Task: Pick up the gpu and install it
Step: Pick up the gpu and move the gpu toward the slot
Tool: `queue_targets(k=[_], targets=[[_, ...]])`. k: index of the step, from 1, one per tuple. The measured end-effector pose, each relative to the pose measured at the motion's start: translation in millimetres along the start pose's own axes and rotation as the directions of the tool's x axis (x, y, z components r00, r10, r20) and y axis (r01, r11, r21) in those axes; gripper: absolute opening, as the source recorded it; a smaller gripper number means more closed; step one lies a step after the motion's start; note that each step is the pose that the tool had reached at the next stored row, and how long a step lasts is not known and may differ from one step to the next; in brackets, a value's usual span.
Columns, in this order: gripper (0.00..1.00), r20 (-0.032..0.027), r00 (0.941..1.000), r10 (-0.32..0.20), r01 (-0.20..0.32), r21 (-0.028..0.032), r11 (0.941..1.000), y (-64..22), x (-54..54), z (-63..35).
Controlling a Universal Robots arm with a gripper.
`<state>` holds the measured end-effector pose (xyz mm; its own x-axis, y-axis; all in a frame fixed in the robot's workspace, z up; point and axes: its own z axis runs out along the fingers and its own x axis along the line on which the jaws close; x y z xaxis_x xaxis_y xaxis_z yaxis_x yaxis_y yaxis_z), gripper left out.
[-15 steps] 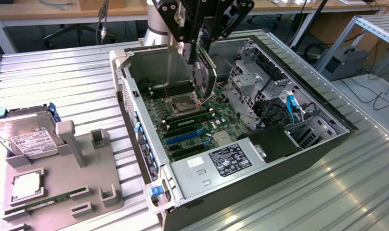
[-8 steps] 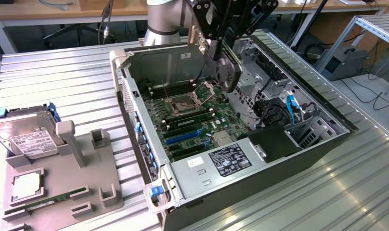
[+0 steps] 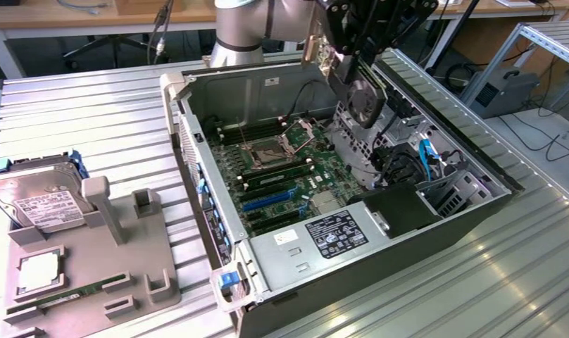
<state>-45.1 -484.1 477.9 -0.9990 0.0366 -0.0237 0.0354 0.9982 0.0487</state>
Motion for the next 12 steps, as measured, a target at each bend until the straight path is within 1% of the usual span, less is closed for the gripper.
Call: queue_targets(k=[1, 3, 5, 9, 10, 12], targets=[[0.27, 0.0000, 1.0000, 0.000, 0.000, 0.0000, 1.0000, 0.2, -5.3, 0.1], [0.27, 0.0000, 1.0000, 0.000, 0.000, 0.0000, 1.0000, 0.7, -20.4, 0.5], [0.27, 0.0000, 1.0000, 0.000, 0.000, 0.0001, 1.0000, 1.0, -29.8, 0.7], [0.27, 0.0000, 1.0000, 0.000, 0.000, 0.0001, 1.0000, 2.0, -54.8, 1.4], [0.27, 0.0000, 1.0000, 0.000, 0.000, 0.0001, 1.0000, 2.1, -57.0, 1.4], [0.27, 0.0000, 1.0000, 0.000, 0.000, 0.0001, 1.0000, 2.1, -58.2, 1.4]])
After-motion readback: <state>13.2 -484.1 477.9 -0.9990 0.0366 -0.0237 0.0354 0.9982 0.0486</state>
